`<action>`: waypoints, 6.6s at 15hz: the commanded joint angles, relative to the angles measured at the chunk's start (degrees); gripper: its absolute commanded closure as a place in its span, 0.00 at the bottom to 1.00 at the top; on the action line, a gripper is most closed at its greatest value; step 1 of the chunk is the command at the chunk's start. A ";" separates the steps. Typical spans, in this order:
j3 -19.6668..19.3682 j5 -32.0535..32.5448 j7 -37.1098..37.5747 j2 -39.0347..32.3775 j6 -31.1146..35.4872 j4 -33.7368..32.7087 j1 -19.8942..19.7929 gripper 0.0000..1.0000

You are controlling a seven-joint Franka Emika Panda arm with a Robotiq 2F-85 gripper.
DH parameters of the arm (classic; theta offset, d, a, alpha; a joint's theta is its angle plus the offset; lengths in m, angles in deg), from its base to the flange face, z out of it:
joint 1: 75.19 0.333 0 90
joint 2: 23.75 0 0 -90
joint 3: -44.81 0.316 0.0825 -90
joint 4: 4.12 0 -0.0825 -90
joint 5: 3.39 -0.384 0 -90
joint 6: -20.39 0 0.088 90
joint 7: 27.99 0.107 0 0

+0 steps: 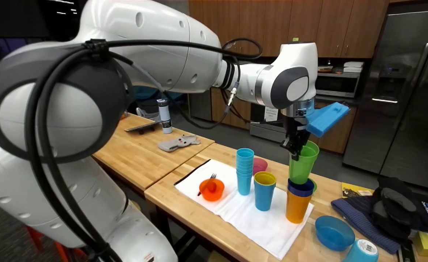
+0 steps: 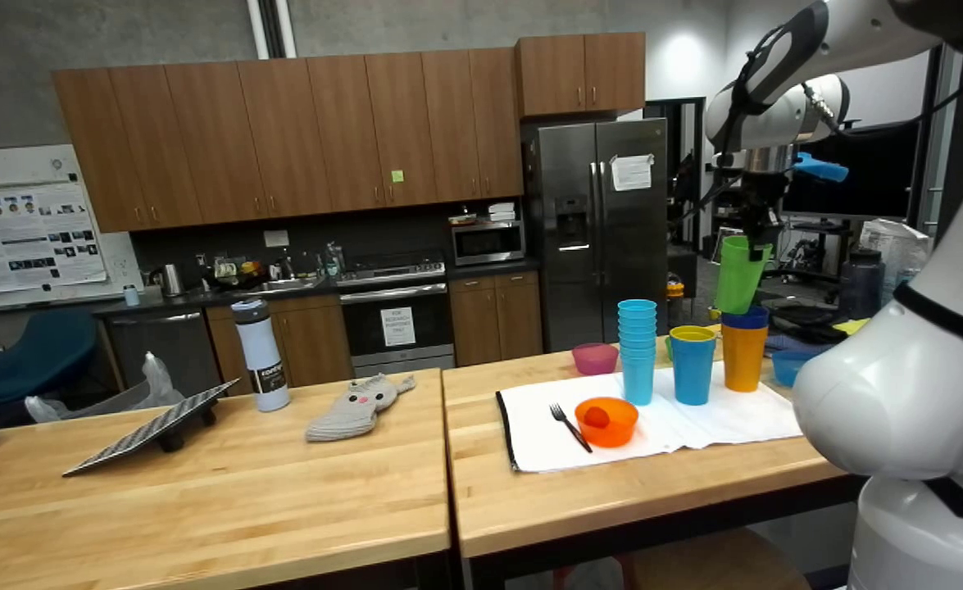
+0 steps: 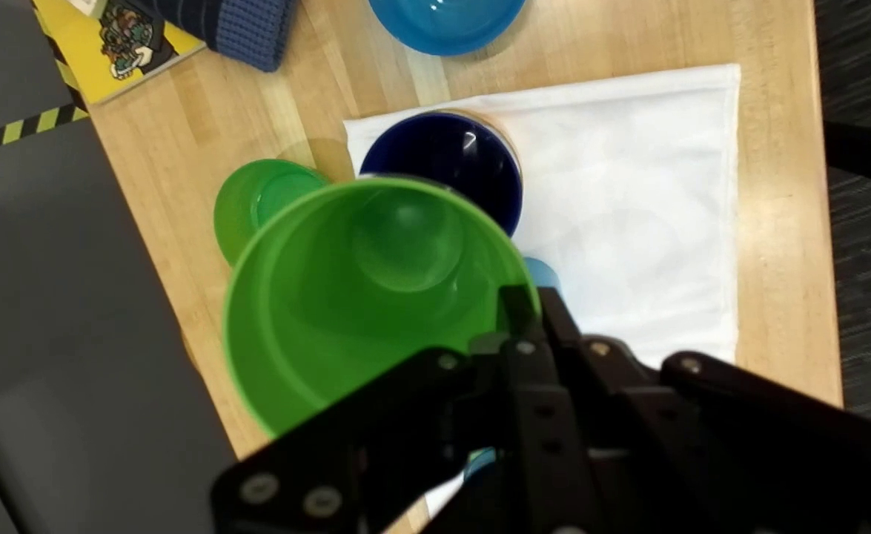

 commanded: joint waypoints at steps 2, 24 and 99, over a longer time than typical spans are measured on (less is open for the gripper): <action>-1.42 -2.44 -4.50 1.97 -4.82 -1.92 0.85 0.99; 5.09 -1.66 -6.22 -5.17 -21.39 -7.86 7.35 0.99; 19.59 11.00 1.54 -4.87 -14.65 -14.72 16.67 0.99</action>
